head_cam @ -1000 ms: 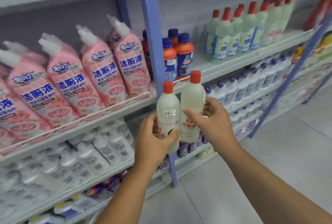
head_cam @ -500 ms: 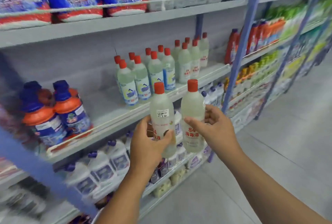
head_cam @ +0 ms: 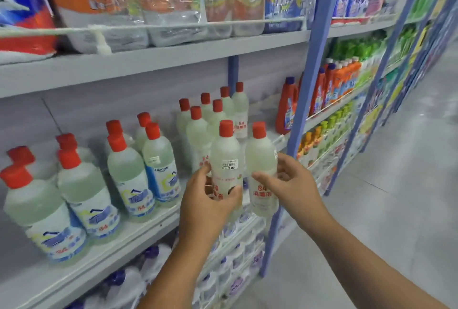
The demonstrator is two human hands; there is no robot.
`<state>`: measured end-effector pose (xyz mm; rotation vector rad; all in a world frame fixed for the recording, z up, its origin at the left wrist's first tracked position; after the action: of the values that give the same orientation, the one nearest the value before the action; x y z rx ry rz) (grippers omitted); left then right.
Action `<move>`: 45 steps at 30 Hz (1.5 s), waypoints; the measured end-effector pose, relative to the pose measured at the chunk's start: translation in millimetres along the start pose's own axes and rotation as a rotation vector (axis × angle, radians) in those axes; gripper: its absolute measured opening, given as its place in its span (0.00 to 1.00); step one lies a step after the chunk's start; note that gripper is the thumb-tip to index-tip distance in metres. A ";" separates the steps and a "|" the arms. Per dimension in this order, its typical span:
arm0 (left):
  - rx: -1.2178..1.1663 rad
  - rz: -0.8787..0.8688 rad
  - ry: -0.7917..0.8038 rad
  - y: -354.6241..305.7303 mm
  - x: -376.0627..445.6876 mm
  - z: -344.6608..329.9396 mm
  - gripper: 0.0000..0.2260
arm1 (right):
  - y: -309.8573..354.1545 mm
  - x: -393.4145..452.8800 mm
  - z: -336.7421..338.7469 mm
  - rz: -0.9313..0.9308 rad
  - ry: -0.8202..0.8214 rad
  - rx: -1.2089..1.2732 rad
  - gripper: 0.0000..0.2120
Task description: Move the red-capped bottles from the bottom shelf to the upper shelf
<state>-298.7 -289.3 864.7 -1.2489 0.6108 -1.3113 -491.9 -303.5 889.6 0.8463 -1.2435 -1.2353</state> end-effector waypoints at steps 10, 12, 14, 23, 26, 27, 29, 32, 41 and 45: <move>-0.009 -0.024 -0.118 -5.6 107.2 -98.8 0.26 | -20.5 163.2 34.3 0.107 0.110 0.041 0.17; -0.009 -0.024 -0.170 -3.6 117.0 -121.4 0.26 | -27.9 192.8 38.9 0.124 0.175 0.073 0.17; 0.003 0.000 -0.240 -1.0 122.8 -144.1 0.25 | -38.2 220.2 42.0 0.152 0.255 0.107 0.17; 0.096 0.122 -0.611 -10.2 148.4 -202.5 0.21 | -80.6 295.0 25.2 0.130 0.566 0.221 0.19; 0.153 0.160 -0.717 -8.4 151.1 -213.5 0.22 | -87.7 303.4 17.5 0.111 0.632 0.249 0.19; 0.154 0.164 -0.740 -7.4 151.5 -217.5 0.22 | -90.0 305.6 16.3 0.102 0.648 0.256 0.18; 0.148 0.172 -0.771 -5.3 151.5 -224.9 0.23 | -94.5 307.6 15.5 0.085 0.676 0.271 0.19; 0.173 0.184 -0.788 -4.0 151.0 -227.0 0.23 | -98.8 307.0 16.6 0.085 0.707 0.245 0.22; 0.628 0.371 -0.629 9.2 137.8 -221.5 0.28 | -116.5 306.1 25.3 0.207 0.634 -0.206 0.31; 0.676 0.405 -0.651 9.5 141.9 -218.0 0.25 | -117.2 305.1 20.3 0.204 0.597 -0.255 0.27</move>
<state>-457.8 -493.0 834.0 -0.8433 -0.0627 -0.6176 -569.3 -618.8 847.2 0.7973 -0.6551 -0.8623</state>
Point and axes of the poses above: each hand's wrist, its own x-axis towards the middle knuckle, its own z-axis out of the back of the hand, y = z × x, the point moved 2 cm from there along x, towards the middle knuckle, and after that the axes turned 2 degrees about -x, right-handed, at the moved point
